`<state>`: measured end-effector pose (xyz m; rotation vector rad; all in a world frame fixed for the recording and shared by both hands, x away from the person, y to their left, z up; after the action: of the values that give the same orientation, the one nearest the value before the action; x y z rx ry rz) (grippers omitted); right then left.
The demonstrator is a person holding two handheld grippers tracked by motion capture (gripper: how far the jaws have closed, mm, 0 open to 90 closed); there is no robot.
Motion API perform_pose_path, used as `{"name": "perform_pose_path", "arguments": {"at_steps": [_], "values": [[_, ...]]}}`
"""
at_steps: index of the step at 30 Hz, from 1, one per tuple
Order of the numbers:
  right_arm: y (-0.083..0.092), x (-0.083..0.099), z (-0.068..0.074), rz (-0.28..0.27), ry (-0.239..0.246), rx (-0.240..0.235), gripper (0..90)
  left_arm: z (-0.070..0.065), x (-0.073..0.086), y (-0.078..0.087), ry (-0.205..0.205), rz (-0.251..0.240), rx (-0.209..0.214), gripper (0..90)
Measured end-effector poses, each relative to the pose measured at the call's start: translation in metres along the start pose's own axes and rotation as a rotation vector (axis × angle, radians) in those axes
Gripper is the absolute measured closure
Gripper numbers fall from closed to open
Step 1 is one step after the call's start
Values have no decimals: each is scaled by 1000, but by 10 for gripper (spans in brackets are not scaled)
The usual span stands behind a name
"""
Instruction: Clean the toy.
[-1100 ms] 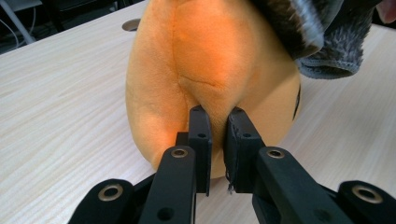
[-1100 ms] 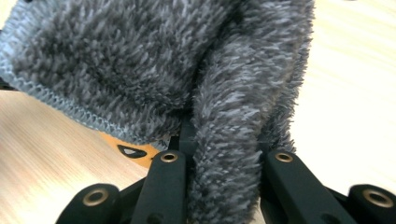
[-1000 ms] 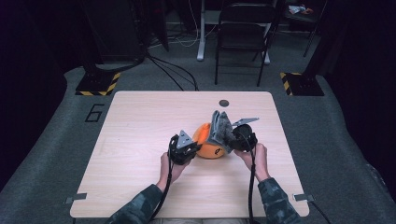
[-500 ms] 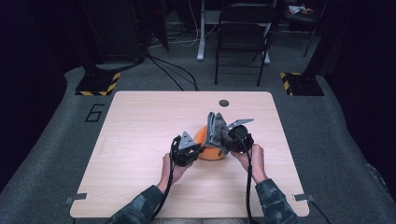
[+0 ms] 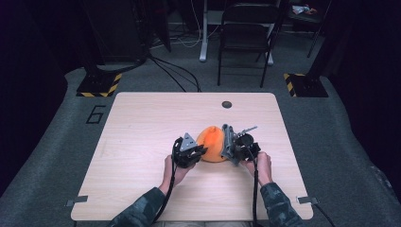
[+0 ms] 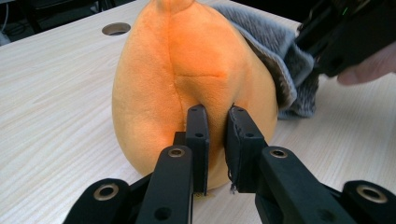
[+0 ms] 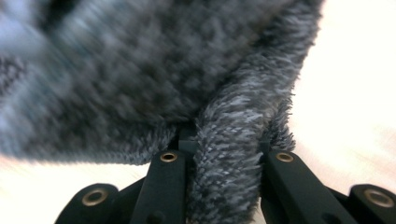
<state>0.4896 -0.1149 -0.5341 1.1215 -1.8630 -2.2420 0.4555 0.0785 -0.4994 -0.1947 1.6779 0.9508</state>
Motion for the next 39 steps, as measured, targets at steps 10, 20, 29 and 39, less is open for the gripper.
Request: {"name": "perform_pose_path", "arguments": {"at_steps": [10, 20, 29, 39], "values": [[15, -6, -7, -15, 7, 8, 755, 4, 1, 0, 20, -10, 4, 793], [48, -35, 26, -194, 62, -56, 750, 3, 2, -2, 18, -20, 16, 733], [25, -29, 26, -189, 67, -41, 760, 4, 3, -3, 30, -21, 0, 554], [23, -27, 20, -185, 46, -29, 762, 23, 12, 11, 174, -52, -26, 374]]}}
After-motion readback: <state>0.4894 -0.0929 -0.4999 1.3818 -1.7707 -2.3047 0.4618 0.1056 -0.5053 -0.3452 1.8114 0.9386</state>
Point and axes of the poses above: each handheld gripper's, and its own axes: y roughly backward along the jaws, x roughly out of its underside, z roughly to its left, the point moved 6 cm from there along -y, roughly forward along the jaws, and after that the axes turned 1 degree about y, right-handed, at the moved point
